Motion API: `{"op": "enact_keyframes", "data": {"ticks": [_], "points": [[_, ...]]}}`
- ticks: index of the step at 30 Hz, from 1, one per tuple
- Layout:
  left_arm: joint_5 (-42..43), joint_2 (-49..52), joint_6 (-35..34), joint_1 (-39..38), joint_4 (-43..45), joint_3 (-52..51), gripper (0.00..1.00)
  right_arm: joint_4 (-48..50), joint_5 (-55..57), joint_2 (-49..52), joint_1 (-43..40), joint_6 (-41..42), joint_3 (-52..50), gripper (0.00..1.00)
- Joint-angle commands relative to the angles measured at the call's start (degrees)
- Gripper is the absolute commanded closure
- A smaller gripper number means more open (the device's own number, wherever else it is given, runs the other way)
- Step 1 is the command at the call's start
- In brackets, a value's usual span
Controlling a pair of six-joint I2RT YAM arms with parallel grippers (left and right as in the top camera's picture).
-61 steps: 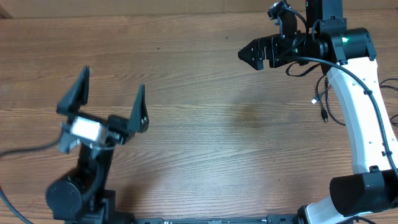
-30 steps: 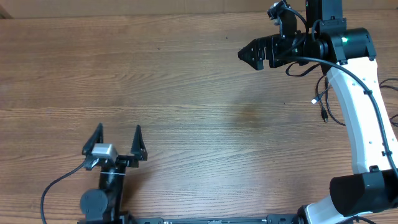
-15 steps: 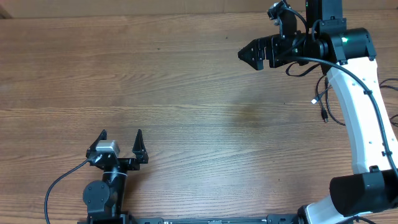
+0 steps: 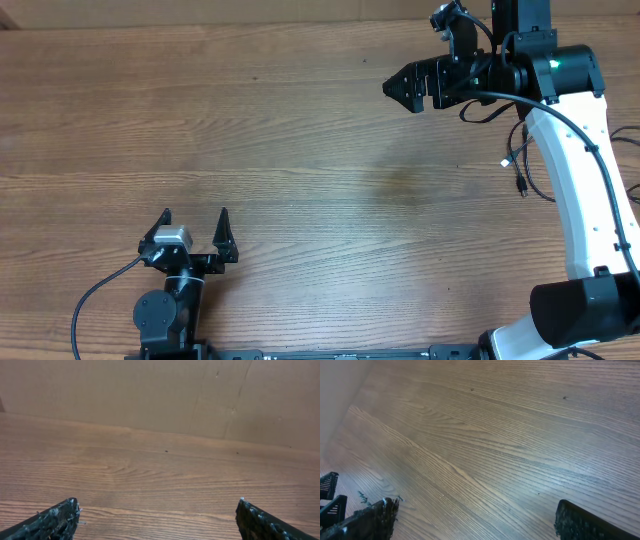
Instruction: Untangle cables
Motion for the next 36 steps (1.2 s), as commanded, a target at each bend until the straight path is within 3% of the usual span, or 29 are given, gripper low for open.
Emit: {"op": "enact_keyframes", "data": {"ticks": [1, 22, 28, 36], "points": [[-0.63, -0.63, 0.07, 0.31, -0.2, -0.2, 0.0, 0.26, -0.04, 0.11, -0.13, -0.26, 0.2, 0.0], [-0.63, -0.63, 0.07, 0.31, -0.2, -0.2, 0.0, -0.24, 5.11, -1.11, -0.17, -0.28, 0.2, 0.0], [-0.63, -0.63, 0.07, 0.31, -0.2, -0.2, 0.0, -1.46, 12.39, -5.33, -0.17, -0.26, 0.07, 0.0], [-0.63, -0.61, 0.07, 0.31, -0.2, -0.2, 0.0, 11.23, 13.03, -16.87, -0.17, -0.24, -11.72, 0.0]]}}
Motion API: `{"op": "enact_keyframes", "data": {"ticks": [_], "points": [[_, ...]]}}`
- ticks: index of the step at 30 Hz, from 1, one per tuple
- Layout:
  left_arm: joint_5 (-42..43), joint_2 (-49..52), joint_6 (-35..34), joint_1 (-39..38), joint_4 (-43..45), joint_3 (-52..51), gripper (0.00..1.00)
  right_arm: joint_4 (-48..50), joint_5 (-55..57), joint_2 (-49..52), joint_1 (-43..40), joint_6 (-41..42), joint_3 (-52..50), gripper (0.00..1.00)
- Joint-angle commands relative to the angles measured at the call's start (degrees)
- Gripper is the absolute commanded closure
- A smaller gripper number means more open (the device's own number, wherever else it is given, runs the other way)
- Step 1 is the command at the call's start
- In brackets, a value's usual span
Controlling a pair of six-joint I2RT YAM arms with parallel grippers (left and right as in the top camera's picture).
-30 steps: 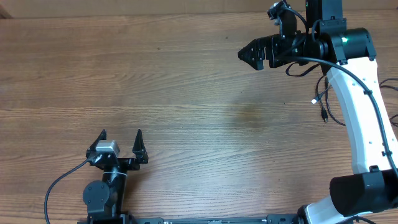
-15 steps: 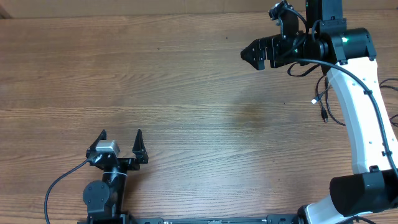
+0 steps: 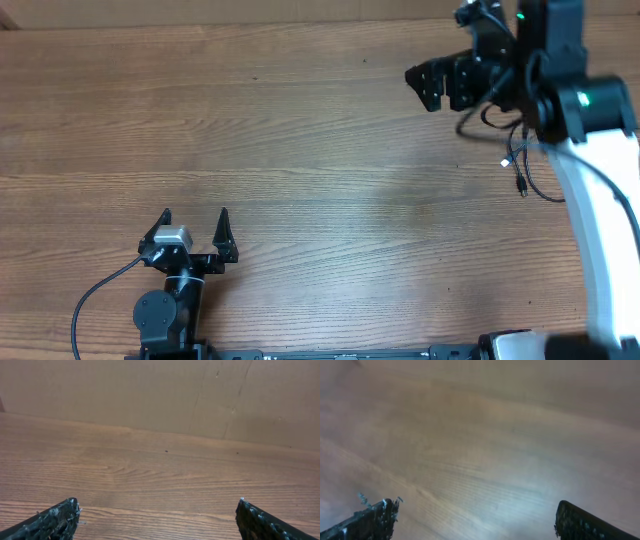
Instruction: Untangle cables
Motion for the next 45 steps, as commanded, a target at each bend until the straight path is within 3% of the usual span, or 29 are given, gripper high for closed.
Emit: {"op": "enact_keyframes", "data": {"ticks": [1, 8, 11, 18, 28, 42, 45], "points": [[-0.61, -0.61, 0.07, 0.31, -0.22, -0.2, 0.0, 5.42, 1.11, -7.41, -0.13, -0.04, -8.09, 0.0], [-0.61, -0.59, 0.07, 0.31, -0.22, -0.2, 0.01, 30.18, -2.58, -20.74, -0.13, 0.42, -32.22, 0.0], [-0.61, -0.59, 0.07, 0.31, -0.22, -0.2, 0.01, 43.74, -2.49, -27.78, -0.13, 4.55, -44.54, 0.0], [-0.61, -0.59, 0.07, 0.31, -0.22, -0.2, 0.0, 63.63, 0.24, -37.99, -0.15, 4.9, -61.59, 0.0], [-0.61, -0.59, 0.07, 0.31, -0.22, -0.2, 0.0, 71.25, 4.15, -50.93, -0.13, 4.68, -78.38, 0.0], [-0.61, -0.59, 0.07, 0.31, -0.22, -0.2, 0.0, 73.09, 4.61, -71.21, -0.13, 4.46, -97.96, 0.0], [-0.61, -0.59, 0.07, 0.31, -0.22, -0.2, 0.0, 68.65, 5.46, -74.01, -0.13, 4.48, -97.83, 0.0]]}}
